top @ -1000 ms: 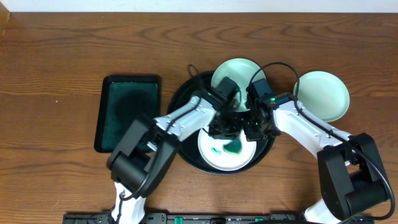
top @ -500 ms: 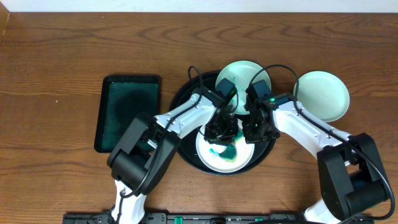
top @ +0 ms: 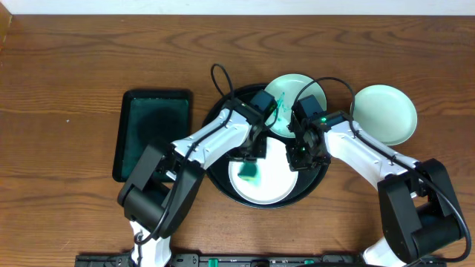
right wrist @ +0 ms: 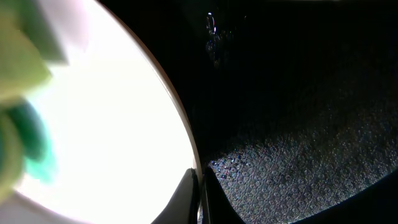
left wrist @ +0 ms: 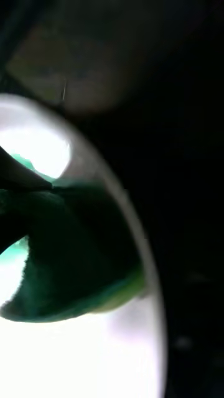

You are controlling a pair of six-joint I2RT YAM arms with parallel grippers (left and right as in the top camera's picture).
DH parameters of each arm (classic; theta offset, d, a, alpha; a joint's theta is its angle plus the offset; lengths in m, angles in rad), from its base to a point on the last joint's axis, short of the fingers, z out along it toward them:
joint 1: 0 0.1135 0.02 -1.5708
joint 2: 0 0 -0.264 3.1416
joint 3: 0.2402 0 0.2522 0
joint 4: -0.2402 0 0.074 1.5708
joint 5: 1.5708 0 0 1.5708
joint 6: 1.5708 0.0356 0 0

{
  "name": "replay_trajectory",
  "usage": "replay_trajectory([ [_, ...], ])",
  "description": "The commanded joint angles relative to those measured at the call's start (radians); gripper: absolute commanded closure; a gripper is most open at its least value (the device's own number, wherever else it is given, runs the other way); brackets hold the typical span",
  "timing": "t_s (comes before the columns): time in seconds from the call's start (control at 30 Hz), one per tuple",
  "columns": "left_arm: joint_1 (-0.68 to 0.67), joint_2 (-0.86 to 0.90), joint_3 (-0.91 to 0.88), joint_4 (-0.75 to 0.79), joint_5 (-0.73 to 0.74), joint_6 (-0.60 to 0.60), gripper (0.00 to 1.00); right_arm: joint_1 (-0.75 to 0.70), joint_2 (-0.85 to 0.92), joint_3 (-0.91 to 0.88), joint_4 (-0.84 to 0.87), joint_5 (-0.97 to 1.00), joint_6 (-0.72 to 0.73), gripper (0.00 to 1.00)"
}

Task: Clean dirty plates on tray and stack at the side
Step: 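Scrub the white plate surface with the sponge in the left gripper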

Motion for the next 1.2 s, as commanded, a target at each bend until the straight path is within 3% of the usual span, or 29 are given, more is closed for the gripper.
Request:
replay_trajectory([
  [0.0, 0.052, 0.098, -0.055, 0.026, -0.536, -0.018, 0.93, -0.005, 0.008, 0.002, -0.002, 0.048, 0.002, 0.99],
  [0.2, 0.052, 0.098, -0.055, 0.007, -0.488, -0.006, 0.93, -0.005, 0.008, 0.002, -0.005, 0.048, 0.002, 0.99],
  [0.47, 0.045, 0.098, -0.055, -0.013, 0.125, 0.294, 0.93, -0.005, 0.008, 0.002, -0.005, 0.048, 0.002, 0.99],
  [0.63, 0.040, 0.097, -0.054, 0.011, 0.378, 0.326, 0.93, -0.005, 0.008, 0.002, -0.005, 0.048, -0.002, 0.99],
  [0.97, 0.040, 0.097, -0.054, 0.111, 0.613, 0.325, 0.93, -0.005, 0.008, 0.002, -0.009, 0.048, -0.006, 0.99],
  [1.17, 0.040, 0.097, -0.054, 0.140, 0.639, 0.317, 0.93, -0.005, 0.008, 0.002, -0.008, 0.048, -0.006, 0.99],
])
